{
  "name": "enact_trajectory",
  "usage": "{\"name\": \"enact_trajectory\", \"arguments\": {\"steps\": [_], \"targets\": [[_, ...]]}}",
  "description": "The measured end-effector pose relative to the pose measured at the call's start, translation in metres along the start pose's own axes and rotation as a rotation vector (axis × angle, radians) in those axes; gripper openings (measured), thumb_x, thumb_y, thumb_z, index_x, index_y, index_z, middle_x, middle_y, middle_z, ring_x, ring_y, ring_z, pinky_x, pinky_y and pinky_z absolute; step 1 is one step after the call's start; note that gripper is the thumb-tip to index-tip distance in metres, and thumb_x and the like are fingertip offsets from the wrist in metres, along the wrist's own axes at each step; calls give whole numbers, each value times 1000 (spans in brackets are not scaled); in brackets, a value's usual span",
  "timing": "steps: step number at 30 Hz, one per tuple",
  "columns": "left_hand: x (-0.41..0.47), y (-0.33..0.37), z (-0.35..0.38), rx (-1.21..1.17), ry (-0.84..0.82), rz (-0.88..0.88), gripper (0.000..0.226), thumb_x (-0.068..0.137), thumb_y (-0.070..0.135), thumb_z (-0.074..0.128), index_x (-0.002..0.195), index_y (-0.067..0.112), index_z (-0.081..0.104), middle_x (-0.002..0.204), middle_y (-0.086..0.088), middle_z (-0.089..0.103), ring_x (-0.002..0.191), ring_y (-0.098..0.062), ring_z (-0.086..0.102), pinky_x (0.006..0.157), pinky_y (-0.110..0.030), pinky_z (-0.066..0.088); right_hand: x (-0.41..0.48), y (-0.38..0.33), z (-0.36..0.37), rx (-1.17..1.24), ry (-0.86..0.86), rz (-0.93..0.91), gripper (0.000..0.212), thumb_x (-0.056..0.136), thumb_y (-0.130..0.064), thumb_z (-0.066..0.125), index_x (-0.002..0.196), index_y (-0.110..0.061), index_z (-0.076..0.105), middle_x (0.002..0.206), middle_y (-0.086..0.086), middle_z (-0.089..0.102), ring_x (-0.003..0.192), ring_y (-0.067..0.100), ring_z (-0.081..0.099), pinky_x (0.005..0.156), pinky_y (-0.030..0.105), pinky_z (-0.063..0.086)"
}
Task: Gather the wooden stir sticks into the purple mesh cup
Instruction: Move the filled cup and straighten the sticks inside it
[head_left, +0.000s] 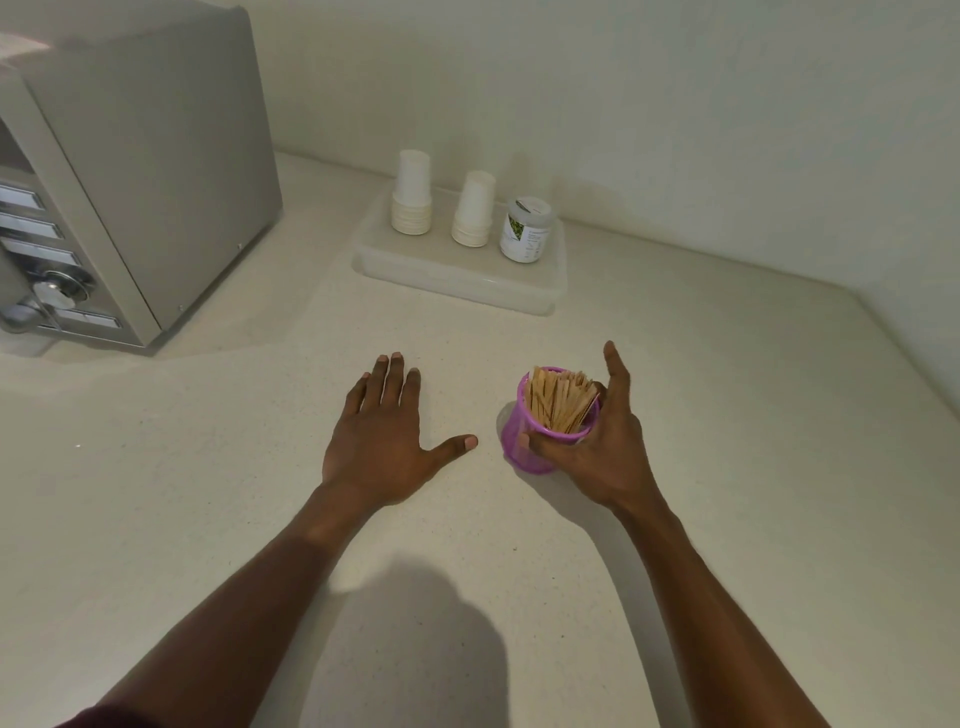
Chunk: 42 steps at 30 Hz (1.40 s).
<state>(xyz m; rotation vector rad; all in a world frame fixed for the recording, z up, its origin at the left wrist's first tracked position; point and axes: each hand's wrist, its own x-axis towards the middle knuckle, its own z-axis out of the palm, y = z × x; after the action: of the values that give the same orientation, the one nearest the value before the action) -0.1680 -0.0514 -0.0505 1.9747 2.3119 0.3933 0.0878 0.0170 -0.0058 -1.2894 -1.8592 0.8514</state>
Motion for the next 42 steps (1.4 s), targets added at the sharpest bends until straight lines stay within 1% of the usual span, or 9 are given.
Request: {"name": "enact_trajectory", "arguments": {"steps": [4,9,15,19,23,30,33,36,42], "targets": [[1,0,0,2,4,-5,124,80,101,17,167,12,13,175,-11,0,163,-26,-3,132,-46,9,1,2,1,-6,34,-29,133,64,-30,99,165,-23,14,113,-18,63,98,-11,68,79,5,53],[1,0,0,-3,1,-7,124,80,101,16,167,12,12,175,-11,1,163,-26,-3,132,-46,9,5,-1,-2,-28,-35,-12,131,63,-43,99,164,-32,16,120,-16,62,106,2,66,90,22,57],[1,1,0,2,9,-5,124,80,100,18,167,12,14,175,-11,2,163,-26,-1,132,-46,10,0,-5,-2,15,37,-58,123,61,-37,97,160,-21,27,115,-26,61,103,-14,65,81,8,55],[2,0,0,-1,-1,-1,124,80,101,17,167,13,13,175,-11,1,163,-26,-2,132,-47,9,-3,-8,1,16,-20,-23,129,58,-48,99,161,-29,24,120,-25,60,106,1,69,90,24,59],[2,0,1,-2,-5,-6,124,80,101,17,167,13,12,175,-11,0,163,-26,-2,132,-47,9,-7,-5,5,22,-27,-42,123,59,-52,96,158,-25,29,123,-32,56,109,-9,65,87,11,57],[2,-1,3,-12,16,1,124,80,101,19,166,11,15,175,-13,3,163,-27,0,132,-47,11,-8,-7,-4,-34,-107,-91,112,62,-57,89,155,-26,36,135,-27,52,121,-4,59,95,10,52],[2,0,3,-34,12,-6,126,79,101,22,166,11,15,175,-13,2,163,-28,-2,132,-48,9,-5,-10,-21,24,-5,-206,79,80,-47,81,148,-18,51,143,-7,58,131,9,58,103,27,54],[0,6,0,-107,-17,-11,133,70,105,30,166,15,16,175,-13,1,162,-29,-5,132,-50,5,11,-13,-42,-86,-10,-332,44,84,-30,80,126,-19,72,136,-2,63,129,16,60,99,50,55],[-9,63,-5,-485,-32,187,135,58,94,71,163,29,17,173,3,20,160,-19,14,132,-45,1,40,-33,-60,-388,-341,-384,46,74,-41,87,118,-38,75,140,-9,58,132,17,52,104,51,48]]}}
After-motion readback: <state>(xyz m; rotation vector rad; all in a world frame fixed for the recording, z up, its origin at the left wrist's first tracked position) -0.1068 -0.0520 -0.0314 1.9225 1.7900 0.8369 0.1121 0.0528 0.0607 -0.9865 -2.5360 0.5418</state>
